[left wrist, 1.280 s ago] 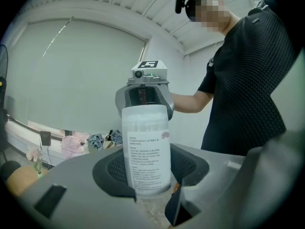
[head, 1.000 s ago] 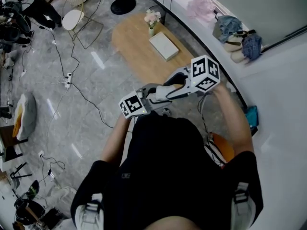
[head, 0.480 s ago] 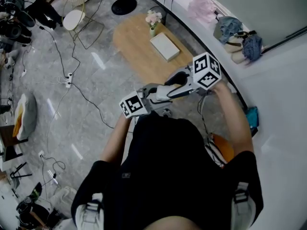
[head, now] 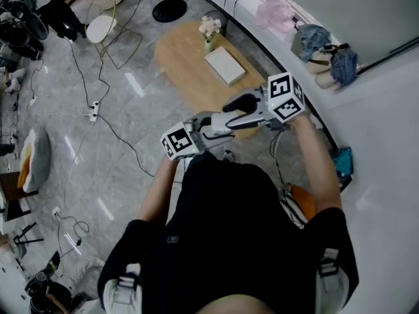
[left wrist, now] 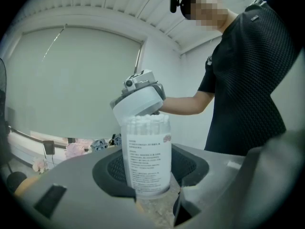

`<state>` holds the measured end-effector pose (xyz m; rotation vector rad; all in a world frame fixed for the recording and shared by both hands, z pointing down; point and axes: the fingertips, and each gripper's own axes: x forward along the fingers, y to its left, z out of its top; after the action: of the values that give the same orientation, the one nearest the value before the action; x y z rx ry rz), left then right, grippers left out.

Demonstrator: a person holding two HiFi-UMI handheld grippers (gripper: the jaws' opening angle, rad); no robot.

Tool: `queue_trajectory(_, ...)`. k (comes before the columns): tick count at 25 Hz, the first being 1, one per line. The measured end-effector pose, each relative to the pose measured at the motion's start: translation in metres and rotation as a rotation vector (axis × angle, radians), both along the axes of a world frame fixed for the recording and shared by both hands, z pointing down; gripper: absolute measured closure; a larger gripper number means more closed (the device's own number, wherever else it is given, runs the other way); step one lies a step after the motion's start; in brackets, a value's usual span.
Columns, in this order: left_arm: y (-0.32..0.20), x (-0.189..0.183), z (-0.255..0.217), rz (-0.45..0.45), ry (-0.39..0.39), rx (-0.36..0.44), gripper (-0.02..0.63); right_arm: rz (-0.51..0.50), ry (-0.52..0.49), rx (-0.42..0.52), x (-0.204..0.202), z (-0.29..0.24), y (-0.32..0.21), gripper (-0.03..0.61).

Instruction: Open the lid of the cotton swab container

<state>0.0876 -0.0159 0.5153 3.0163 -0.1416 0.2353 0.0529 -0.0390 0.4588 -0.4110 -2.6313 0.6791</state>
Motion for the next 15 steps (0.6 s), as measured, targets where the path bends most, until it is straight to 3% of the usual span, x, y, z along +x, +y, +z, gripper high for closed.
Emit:
queue_trajectory(4,0.001,-0.005,0.003,0.000,-0.016,-0.003,0.413,0.095,-0.050,-0.016,0.001,-0.014,-0.020,0.453)
queue_trajectory(9,0.005,-0.006,0.005,0.012,-0.012,-0.005,0.413,0.135,-0.062,0.027,-0.001,-0.016,-0.032,0.459)
queue_trajectory(15,0.002,-0.013,-0.002,0.006,-0.010,0.017,0.413,0.328,-0.017,0.114,-0.003,-0.005,-0.071,0.514)
